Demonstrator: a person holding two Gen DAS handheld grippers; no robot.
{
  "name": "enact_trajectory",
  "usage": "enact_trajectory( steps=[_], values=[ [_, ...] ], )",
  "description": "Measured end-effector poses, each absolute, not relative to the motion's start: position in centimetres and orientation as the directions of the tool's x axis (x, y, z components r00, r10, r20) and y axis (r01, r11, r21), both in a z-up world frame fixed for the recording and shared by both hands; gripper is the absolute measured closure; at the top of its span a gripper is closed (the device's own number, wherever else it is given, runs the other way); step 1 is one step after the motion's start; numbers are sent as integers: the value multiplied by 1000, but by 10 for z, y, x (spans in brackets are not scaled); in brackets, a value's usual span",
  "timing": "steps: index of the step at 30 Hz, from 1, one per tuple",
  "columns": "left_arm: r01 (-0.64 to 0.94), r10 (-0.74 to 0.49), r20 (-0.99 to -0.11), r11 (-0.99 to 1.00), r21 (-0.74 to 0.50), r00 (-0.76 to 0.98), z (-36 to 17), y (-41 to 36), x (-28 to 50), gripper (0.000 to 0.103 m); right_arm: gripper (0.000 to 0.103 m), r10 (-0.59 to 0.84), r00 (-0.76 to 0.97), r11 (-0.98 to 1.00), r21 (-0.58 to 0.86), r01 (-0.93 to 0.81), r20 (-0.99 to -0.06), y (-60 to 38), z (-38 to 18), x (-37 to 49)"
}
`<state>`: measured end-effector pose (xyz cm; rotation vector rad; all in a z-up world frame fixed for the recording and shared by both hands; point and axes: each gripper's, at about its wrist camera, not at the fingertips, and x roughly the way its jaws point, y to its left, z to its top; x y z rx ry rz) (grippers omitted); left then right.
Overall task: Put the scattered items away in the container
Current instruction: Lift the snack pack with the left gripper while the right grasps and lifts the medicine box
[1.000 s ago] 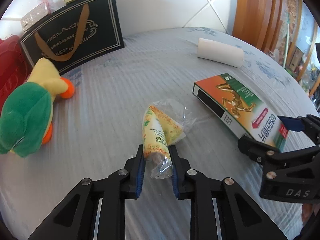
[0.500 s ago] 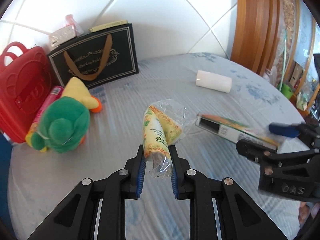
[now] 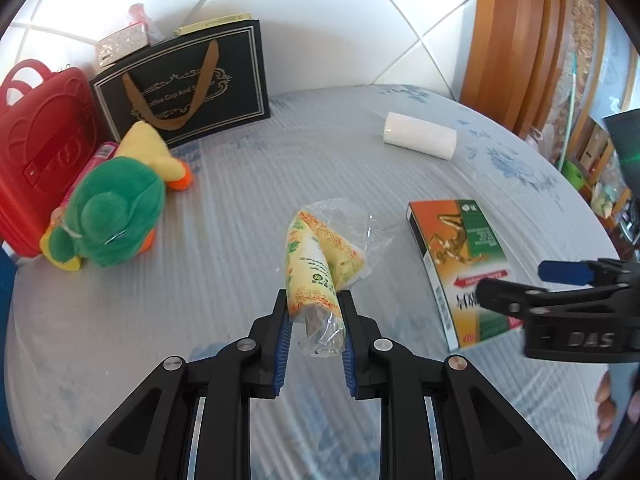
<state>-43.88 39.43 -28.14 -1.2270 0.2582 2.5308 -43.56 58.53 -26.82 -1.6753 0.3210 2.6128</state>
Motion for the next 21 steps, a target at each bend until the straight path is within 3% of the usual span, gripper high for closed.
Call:
enact_trajectory(
  steps=[9, 10, 11, 12, 21],
  values=[
    [-352, 184, -815, -936, 26, -550, -316, 411, -473, 81, 0, -68, -396, -983, 129, -130, -916, 575, -305, -471],
    [-351, 182, -820, -936, 24, -542, -320, 412, -475, 81, 1, -43, -400, -986, 103, -128, -915, 573, -306, -471],
    [-350, 181, -823, -936, 23, -538, -322, 413, -476, 81, 12, -9, -404, -989, 66, -129, -915, 571, -306, -472],
    [-350, 182, -825, -937, 21, -535, -324, 412, -477, 81, 14, 19, -412, -991, 37, -128, -911, 569, -304, -472],
    [-331, 198, -781, -944, 12, -593, -285, 400, -454, 81, 14, -7, -481, -993, 62, -97, -877, 564, -271, -447]
  ],
)
